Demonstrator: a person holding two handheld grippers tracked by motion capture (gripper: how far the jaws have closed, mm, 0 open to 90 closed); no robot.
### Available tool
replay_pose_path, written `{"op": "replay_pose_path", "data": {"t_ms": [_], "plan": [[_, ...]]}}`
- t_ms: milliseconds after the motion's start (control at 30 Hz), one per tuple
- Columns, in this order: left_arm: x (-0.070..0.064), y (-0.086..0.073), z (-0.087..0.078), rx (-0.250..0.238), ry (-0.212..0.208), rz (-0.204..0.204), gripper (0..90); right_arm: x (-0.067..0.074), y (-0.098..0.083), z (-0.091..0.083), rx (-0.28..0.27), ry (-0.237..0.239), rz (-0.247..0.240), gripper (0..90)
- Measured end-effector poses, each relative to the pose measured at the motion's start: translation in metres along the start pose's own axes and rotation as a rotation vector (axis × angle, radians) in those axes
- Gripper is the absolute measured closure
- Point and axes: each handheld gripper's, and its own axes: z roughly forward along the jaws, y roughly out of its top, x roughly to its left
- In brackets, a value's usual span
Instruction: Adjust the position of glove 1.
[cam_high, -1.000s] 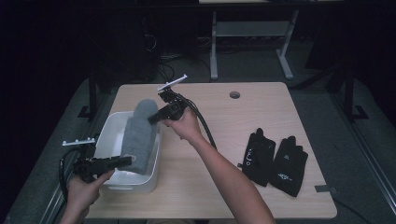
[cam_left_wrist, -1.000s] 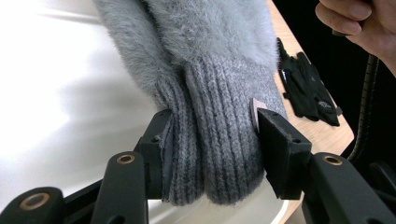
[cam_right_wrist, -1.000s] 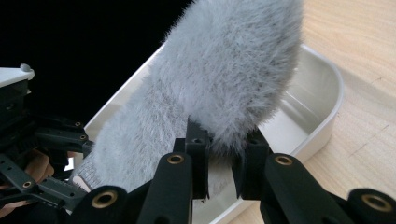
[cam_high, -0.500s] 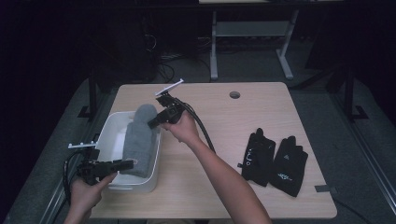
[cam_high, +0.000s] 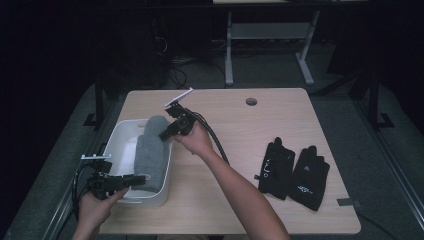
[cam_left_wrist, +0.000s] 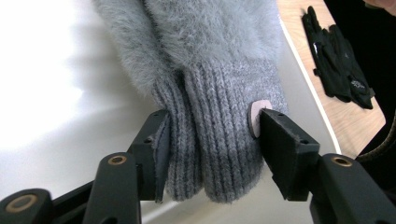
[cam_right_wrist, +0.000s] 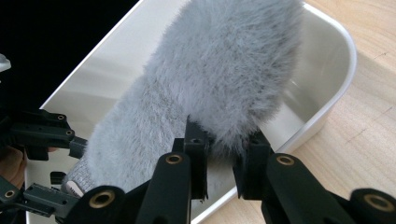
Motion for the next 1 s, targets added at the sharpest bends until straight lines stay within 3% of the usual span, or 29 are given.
{"op": "replay_pose_path", "data": {"t_ms": [67, 100, 133, 167, 333, 600, 1000], "plan": [[0.001, 0.000, 0.001, 0.018, 0.009, 0.003, 41.6, 0.000, 0.000, 0.001, 0.005, -0.005, -0.006, 74.8], [0.001, 0.000, 0.000, 0.005, 0.011, 0.004, 40.2, 0.001, 0.000, 0.002, 0.007, -0.015, -0.009, 72.1], [0.000, 0.000, -0.001, -0.002, 0.020, 0.003, 39.9, 0.002, 0.000, 0.002, 0.011, -0.022, -0.016, 67.7], [-0.002, 0.000, -0.004, -0.009, 0.027, 0.016, 37.2, 0.004, 0.001, 0.002, 0.007, -0.061, -0.039, 60.2], [-0.006, 0.004, -0.007, -0.021, 0.040, 0.035, 37.6, 0.008, 0.004, -0.003, -0.024, -0.077, -0.044, 56.7], [-0.013, 0.010, -0.013, -0.048, 0.043, 0.068, 37.3, 0.006, 0.004, -0.018, -0.046, -0.057, -0.046, 52.6], [-0.034, 0.023, -0.016, -0.079, 0.045, 0.126, 35.7, 0.001, -0.002, -0.056, -0.101, -0.016, -0.046, 48.3]]}}
